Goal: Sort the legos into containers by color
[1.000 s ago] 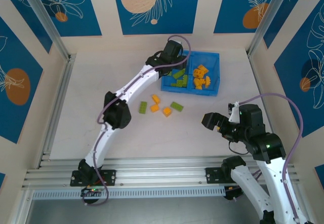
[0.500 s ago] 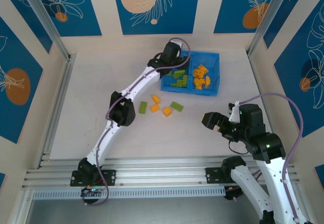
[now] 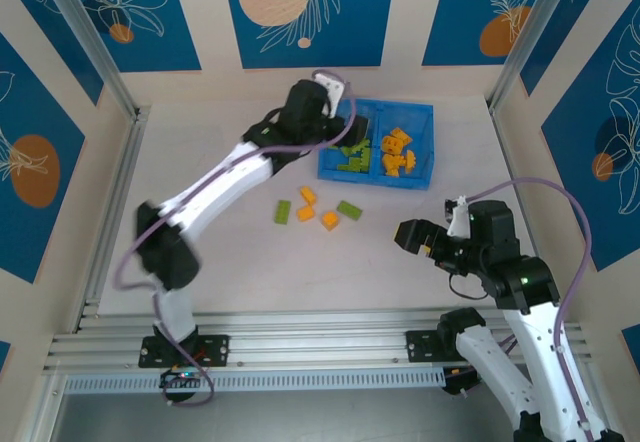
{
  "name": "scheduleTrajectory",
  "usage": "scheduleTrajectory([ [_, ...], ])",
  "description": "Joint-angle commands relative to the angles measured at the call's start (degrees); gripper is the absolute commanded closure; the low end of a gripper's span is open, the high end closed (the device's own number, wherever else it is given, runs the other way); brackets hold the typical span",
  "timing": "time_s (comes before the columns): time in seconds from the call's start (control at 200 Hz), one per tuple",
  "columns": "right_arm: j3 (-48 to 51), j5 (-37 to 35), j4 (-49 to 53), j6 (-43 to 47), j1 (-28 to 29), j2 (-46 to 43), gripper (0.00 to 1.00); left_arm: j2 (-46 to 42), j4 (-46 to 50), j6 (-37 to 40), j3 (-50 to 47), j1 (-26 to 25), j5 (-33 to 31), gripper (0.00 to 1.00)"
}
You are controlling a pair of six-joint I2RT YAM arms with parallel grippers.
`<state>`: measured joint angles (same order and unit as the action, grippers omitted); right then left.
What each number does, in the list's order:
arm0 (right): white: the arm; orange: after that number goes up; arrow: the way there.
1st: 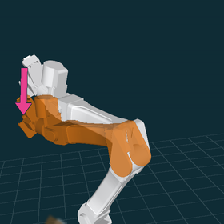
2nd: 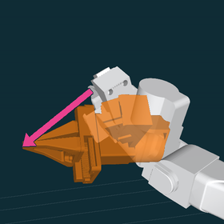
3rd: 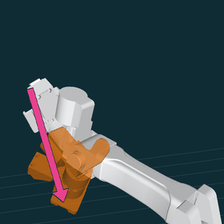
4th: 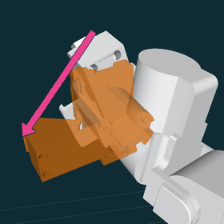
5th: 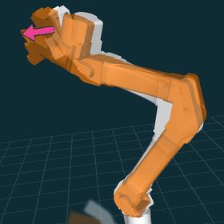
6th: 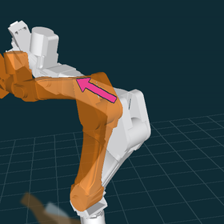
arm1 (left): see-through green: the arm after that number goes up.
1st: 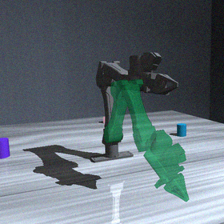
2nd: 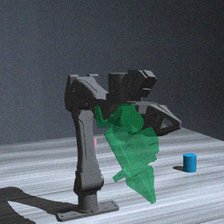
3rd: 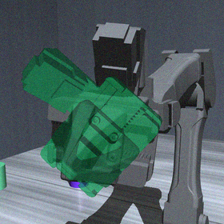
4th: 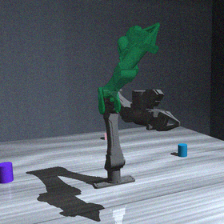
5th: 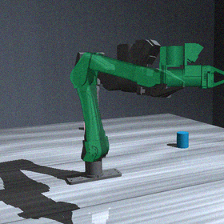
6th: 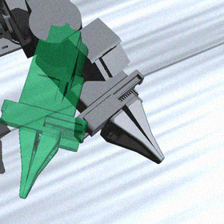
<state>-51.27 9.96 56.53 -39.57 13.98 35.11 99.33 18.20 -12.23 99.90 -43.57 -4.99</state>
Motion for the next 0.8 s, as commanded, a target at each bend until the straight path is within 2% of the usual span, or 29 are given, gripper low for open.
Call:
scheduleTrajectory([
  [0.0, 2.09, 3.48, -4.47, 1.75, 2.54, 2.89, 0.03, -12.41, -6.26, 4.15, -14.25, -3.13, -0.53, 0.09],
  [0.18, 2.36, -4.06, -13.02, 3.2, 12.02, 11.43, 0.03, -30.34, -6.31, 2.21, -37.24, -10.17, -6.97, 0.09],
  [0.255, 1.92, -8.19, -16.26, 5.6, 15.93, 16.0, 0.02, -35.93, -4.14, 0.84, -43.39, -12.71, -9.25, 0.09],
  [0.385, 0.35, -13.49, -20.79, 10.34, 20.3, 25.23, 0.01, -42.94, -0.46, -2.09, -52.65, -15.98, -9.22, 0.09],
  [0.58, -5.49, -17.54, -25.64, 15.26, 23.42, 40.96, 0.02, -51.83, 6.8, -7.72, -59.53, -18.71, -8.87, 0.09],
  [0.795, -14.46, -21.51, -27.75, 18.69, 25.51, 57.68, 0.1, -55.54, 13.2, -11.39, -61.63, -19.07, -9.05, 0.06],
])
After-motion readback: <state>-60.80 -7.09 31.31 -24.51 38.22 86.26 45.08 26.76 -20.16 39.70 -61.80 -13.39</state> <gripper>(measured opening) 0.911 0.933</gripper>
